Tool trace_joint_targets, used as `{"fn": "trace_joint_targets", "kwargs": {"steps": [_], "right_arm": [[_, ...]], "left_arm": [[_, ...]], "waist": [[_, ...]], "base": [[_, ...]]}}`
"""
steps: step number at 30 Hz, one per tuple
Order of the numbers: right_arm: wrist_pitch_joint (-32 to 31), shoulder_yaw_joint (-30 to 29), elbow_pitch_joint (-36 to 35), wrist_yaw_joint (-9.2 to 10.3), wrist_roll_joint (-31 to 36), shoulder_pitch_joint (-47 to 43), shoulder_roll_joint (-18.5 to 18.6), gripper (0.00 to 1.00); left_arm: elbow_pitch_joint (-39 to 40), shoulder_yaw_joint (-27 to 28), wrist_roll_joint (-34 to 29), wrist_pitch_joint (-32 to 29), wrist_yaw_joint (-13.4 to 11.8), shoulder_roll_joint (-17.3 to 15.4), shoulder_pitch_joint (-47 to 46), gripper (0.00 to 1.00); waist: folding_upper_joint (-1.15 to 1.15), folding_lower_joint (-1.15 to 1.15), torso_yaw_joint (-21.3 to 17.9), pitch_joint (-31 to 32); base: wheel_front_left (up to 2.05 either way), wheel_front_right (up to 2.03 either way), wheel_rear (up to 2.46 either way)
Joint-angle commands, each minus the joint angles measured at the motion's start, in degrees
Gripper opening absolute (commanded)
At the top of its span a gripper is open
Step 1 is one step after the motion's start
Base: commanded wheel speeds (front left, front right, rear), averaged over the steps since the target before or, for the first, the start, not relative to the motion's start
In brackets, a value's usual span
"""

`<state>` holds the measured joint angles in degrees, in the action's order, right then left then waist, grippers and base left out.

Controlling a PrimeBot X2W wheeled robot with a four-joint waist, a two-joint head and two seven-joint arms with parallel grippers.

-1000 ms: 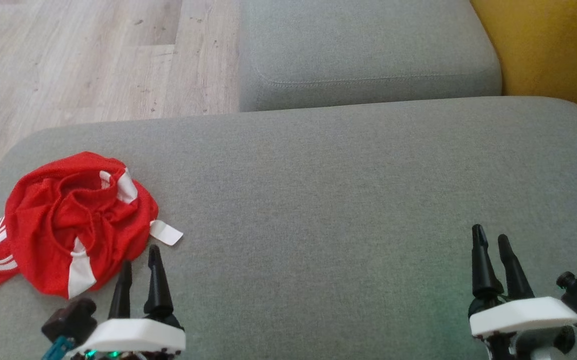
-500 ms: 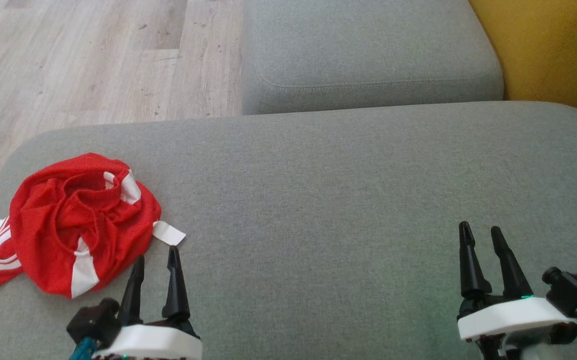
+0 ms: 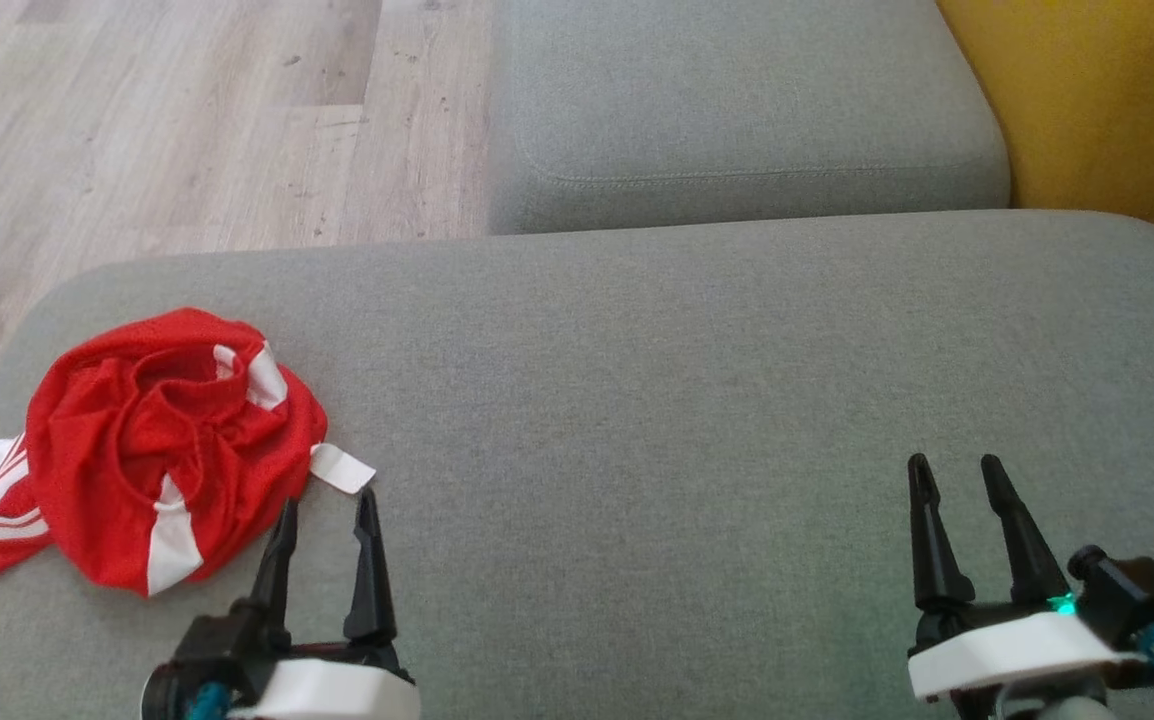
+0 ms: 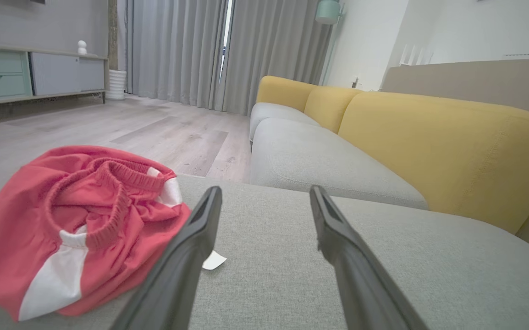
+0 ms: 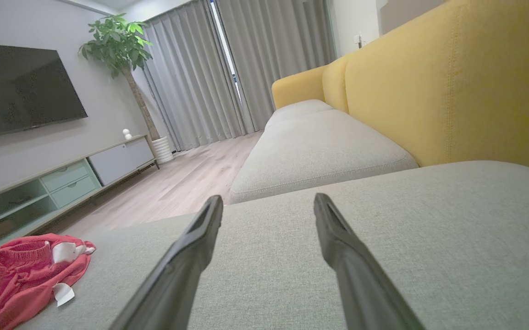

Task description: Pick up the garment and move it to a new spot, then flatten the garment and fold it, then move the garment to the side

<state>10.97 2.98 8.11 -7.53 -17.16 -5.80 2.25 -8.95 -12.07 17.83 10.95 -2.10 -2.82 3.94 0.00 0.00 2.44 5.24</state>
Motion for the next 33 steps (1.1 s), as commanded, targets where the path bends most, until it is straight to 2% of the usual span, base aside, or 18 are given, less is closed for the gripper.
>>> {"fn": "trace_joint_targets", "kwargs": {"steps": [1,20,33], "right_arm": [[0.93,0.88,-2.46,0.04,1.7,1.32,0.55,1.0],[3.97,0.22,-0.64,0.04,10.85,-0.07,0.63,1.0],[4.03,-0.48,1.87,0.04,9.82,0.04,0.63,1.0]], "left_arm": [[2.2,0.83,-1.95,0.93,-0.37,-0.08,-1.62,1.0],[1.38,-0.5,-13.43,3.99,-1.18,-0.07,-1.39,1.0],[-2.15,0.12,-13.05,4.05,-2.87,-0.07,-1.38,1.0]], "waist": [[0.0,0.0,0.05,0.05],[0.0,0.0,1.04,1.26],[0.0,0.0,0.99,1.4]], "base": [[0.0,0.0,0.0],[0.0,0.0,0.0],[0.0,0.0,0.0]]}}
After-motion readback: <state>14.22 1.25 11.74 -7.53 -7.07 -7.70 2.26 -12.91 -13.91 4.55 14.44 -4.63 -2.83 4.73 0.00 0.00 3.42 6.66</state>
